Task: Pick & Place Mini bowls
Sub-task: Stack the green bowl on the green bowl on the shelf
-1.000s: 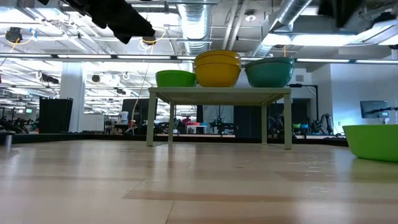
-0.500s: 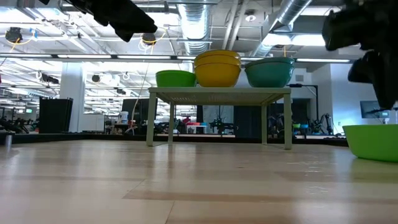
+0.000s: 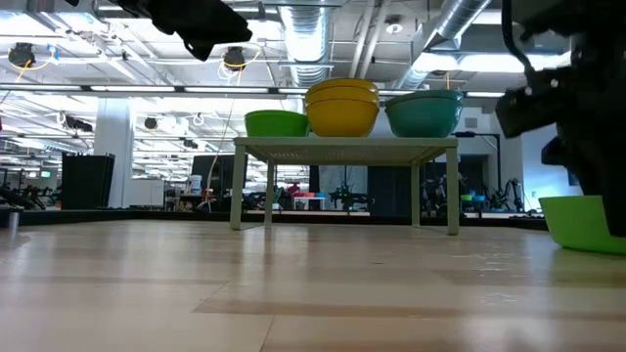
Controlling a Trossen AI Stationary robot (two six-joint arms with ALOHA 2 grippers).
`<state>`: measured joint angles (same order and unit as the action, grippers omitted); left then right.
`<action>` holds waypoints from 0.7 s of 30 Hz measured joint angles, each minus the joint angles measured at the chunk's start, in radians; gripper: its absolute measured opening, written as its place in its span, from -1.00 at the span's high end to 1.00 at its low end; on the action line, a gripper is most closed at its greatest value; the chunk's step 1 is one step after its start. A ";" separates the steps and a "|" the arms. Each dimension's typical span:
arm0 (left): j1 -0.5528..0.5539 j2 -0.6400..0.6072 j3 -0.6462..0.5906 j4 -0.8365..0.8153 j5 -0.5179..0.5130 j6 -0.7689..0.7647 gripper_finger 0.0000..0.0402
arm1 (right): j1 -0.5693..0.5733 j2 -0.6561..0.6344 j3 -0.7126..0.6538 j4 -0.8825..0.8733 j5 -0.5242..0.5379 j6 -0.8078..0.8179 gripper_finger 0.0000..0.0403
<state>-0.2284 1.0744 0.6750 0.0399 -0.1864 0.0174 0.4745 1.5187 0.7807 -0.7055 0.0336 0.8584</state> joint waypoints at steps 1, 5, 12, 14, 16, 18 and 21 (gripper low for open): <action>0.000 0.000 0.000 0.004 0.000 0.000 0.55 | 0.000 0.012 0.000 -0.001 0.000 -0.001 0.50; 0.000 0.000 0.000 0.006 0.000 0.000 0.55 | 0.004 0.044 0.012 0.000 -0.024 -0.083 0.71; 0.000 0.000 0.000 0.012 0.000 0.000 0.55 | 0.011 0.057 0.105 0.055 -0.026 -0.282 0.94; 0.000 0.000 0.000 0.013 0.006 0.010 0.55 | 0.011 0.057 0.141 0.082 -0.012 -0.397 0.97; 0.000 0.000 0.000 0.013 0.071 0.058 0.55 | 0.011 0.057 0.168 0.137 -0.009 -0.556 0.98; -0.001 0.004 0.000 0.016 0.153 0.116 0.55 | 0.011 0.057 0.179 0.216 -0.008 -0.736 0.97; -0.010 0.021 0.000 0.023 0.231 0.190 0.55 | 0.005 0.057 0.180 0.317 -0.008 -1.048 0.99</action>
<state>-0.2382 1.0959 0.6750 0.0633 0.0447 0.2076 0.4793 1.5757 0.9604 -0.3886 0.0259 -0.1898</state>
